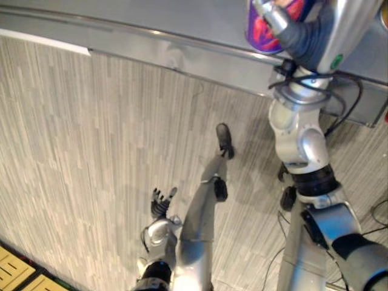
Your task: Put the gum and the chips on the shelf.
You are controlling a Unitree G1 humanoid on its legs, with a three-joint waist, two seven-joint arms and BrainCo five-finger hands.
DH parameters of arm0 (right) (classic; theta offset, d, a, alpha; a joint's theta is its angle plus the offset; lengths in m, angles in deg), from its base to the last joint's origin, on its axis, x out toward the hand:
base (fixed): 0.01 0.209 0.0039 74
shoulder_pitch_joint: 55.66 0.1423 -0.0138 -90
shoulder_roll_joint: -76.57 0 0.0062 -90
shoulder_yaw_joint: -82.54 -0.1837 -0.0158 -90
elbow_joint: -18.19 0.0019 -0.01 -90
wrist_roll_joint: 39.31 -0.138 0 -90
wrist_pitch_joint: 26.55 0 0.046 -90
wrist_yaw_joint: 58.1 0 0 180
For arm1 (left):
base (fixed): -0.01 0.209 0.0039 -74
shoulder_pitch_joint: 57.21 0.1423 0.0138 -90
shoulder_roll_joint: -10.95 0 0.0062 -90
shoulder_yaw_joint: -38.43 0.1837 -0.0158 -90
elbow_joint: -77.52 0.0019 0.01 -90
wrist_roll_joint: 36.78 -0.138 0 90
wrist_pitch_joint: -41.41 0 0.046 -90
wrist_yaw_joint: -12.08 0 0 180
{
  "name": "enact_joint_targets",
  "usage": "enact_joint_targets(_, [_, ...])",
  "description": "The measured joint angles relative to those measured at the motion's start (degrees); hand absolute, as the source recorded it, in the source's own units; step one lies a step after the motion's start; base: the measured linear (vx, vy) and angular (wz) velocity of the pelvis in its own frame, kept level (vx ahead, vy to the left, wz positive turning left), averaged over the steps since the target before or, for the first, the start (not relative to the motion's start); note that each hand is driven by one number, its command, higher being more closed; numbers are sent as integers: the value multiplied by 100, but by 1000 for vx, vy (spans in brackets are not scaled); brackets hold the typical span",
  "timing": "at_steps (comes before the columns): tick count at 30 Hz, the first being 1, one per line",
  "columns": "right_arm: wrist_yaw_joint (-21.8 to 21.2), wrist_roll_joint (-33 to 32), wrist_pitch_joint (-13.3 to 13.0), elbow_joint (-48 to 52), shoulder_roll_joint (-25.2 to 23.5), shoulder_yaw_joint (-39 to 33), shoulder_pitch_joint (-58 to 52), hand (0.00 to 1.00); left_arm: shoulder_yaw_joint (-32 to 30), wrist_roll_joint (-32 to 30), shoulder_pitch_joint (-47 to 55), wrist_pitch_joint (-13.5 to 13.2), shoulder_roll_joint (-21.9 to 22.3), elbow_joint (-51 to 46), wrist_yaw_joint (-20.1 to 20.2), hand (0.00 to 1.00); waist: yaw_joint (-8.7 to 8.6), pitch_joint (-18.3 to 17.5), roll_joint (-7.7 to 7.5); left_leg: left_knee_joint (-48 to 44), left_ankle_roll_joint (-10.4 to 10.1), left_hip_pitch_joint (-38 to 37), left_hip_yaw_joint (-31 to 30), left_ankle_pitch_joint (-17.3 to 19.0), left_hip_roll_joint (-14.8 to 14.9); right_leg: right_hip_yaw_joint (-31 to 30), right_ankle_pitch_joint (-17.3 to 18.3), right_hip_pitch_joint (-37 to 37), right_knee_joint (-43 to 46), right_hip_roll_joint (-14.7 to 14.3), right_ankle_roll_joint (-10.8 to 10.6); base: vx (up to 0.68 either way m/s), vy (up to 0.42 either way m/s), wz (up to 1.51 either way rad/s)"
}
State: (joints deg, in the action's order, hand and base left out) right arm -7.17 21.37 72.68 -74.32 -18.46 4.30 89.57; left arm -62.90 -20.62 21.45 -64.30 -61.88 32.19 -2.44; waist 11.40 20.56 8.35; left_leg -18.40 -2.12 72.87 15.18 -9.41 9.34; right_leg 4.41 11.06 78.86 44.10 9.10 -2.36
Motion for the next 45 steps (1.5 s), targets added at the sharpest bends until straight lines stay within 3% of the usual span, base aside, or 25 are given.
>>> enact_joint_targets(5, [-38, -4, 131, -305, -17, -73, -69, 0, -40, 2, -3, 0, 21, 0, -6, 0, 0, 0, 0, 3, -4, 8, 3, -2, 1, -1, -28, -2, -26, -5, 19, -52, -63, -1])
enact_joint_targets(25, [-62, -6, 207, -290, -24, -125, -90, 0, -219, 2, -22, 0, 42, 0, -9, 0, -21, 0, -1, -244, -10, 73, -56, 98, 147, 36, -36, -67, -40, -120, 20, -58, -71, -3])
enact_joint_targets(32, [-66, -100, 230, -297, -170, -53, -990, 0, -80, -42, -30, 79, 92, 60, -13, 0, -71, -14, -59, -340, -3, -479, -172, 187, 246, 172, -69, -820, -263, -212, 32, -26, -65, -7])
enact_joint_targets(34, [-81, -108, 109, -292, -469, 88, -1609, 0, 54, -150, -10, 156, 13, 143, -6, 0, -206, -76, -185, -202, -47, -945, -151, 232, 245, 203, -65, -1297, -456, -224, 20, 14, -65, -9])
enact_joint_targets(42, [-121, -347, -162, -212, -512, 197, -3201, 0, 457, -184, 332, 263, -143, 195, 120, 0, -352, -407, -737, 251, -76, -2136, -182, 271, 129, 328, -49, -2602, -994, -189, -24, 37, -19, 5])
enact_joint_targets(45, [-122, -515, -254, -243, -510, 198, -3764, 0, 547, -318, 562, 331, -140, 272, 139, 0, -361, -556, -795, 436, -90, -2678, -251, 310, 26, 439, -12, -3222, -1214, -122, -67, 67, -2, 16])
